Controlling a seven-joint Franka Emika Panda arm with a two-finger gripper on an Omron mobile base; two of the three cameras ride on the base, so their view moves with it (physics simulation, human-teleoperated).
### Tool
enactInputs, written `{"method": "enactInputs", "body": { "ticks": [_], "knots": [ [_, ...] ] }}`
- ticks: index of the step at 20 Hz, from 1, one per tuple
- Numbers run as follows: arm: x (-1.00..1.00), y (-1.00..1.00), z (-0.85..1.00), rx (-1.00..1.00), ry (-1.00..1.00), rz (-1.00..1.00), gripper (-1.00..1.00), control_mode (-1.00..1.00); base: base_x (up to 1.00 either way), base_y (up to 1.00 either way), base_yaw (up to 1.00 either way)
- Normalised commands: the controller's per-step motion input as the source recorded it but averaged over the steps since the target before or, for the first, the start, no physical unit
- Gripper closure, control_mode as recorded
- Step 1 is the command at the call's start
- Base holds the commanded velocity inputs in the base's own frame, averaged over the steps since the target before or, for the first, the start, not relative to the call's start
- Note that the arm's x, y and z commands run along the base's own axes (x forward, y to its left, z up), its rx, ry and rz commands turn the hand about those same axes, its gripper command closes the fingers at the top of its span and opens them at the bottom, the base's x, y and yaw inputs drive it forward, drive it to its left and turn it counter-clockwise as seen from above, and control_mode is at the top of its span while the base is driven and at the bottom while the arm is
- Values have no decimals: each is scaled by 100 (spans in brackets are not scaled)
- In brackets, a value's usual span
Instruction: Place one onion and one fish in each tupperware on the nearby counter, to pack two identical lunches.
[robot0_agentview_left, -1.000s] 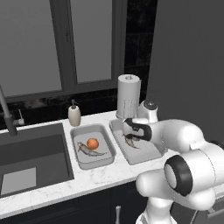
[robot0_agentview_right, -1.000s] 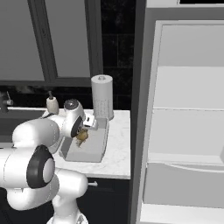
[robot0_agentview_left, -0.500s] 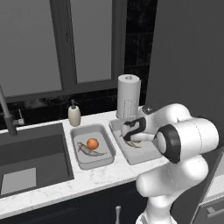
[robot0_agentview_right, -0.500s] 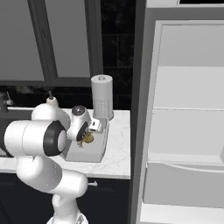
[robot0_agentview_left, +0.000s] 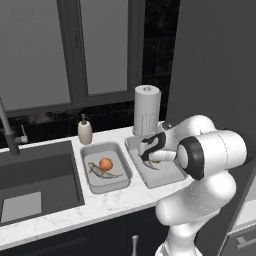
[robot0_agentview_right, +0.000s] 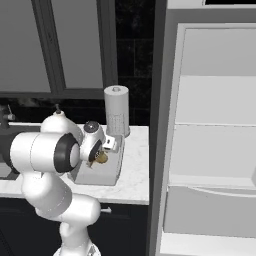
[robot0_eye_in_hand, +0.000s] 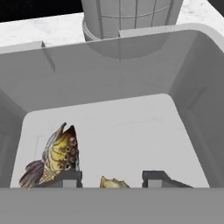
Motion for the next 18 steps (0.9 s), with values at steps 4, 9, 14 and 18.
{"method": "enactInputs", "body": {
  "ticks": [4,9,14,18],
  "knots": [
    [-3,0,11,0,0,-1,-100,-100,0,0,0],
    [-28,7,61,-5,-1,-4,-100,-100,0,0,0],
    [-77,8,82,-9,-6,-2,-100,-100,0,0,0],
    [-78,2,95,-3,7,0,-100,-100,0,0,0]
  ]
}}
